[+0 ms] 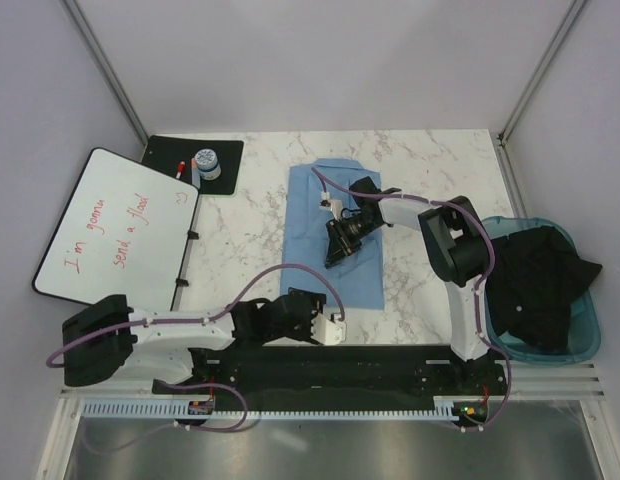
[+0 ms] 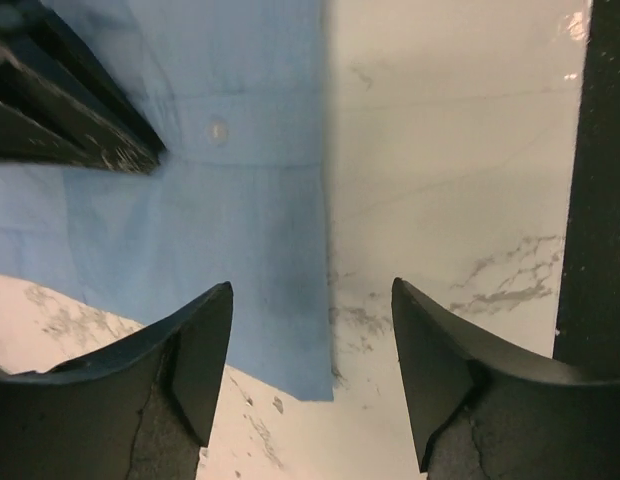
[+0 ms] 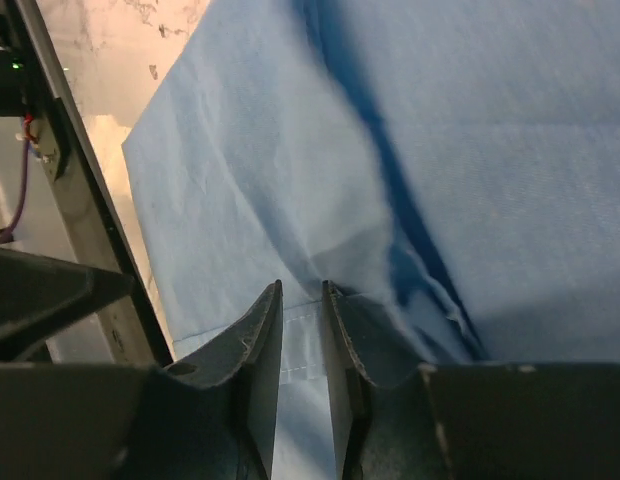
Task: Fold and stack the long sleeve shirts
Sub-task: Fold the shirt
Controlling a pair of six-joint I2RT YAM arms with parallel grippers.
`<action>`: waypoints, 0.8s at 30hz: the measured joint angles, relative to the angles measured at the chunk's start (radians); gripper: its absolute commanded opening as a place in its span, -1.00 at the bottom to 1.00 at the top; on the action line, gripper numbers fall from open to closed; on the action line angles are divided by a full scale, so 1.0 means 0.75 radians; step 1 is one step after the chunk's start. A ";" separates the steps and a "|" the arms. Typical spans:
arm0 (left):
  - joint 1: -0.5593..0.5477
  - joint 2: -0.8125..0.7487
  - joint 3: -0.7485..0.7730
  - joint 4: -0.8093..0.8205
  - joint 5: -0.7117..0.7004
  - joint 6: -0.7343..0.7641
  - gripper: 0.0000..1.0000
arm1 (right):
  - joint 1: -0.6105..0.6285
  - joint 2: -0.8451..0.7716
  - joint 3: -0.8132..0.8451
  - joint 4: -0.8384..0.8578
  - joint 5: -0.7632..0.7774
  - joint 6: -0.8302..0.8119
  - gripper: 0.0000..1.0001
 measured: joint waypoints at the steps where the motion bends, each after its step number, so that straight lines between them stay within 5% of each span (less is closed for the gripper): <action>1: -0.048 0.035 -0.002 0.042 -0.043 0.011 0.46 | -0.003 0.034 0.000 0.001 -0.004 0.003 -0.39; 10: -0.170 0.368 -0.015 0.454 -0.273 0.127 0.32 | -0.009 0.071 0.005 0.018 -0.064 0.012 -0.39; 13: -0.176 0.459 -0.016 0.601 -0.307 0.183 -0.02 | -0.011 0.079 0.005 0.025 -0.081 0.013 -0.39; 17: -0.176 0.540 -0.017 0.688 -0.329 0.241 -0.89 | -0.012 0.079 -0.019 0.061 -0.102 0.017 -0.39; 24: -0.215 0.473 0.062 0.394 -0.283 0.192 -0.96 | 0.016 0.012 -0.118 0.110 -0.126 0.041 -0.14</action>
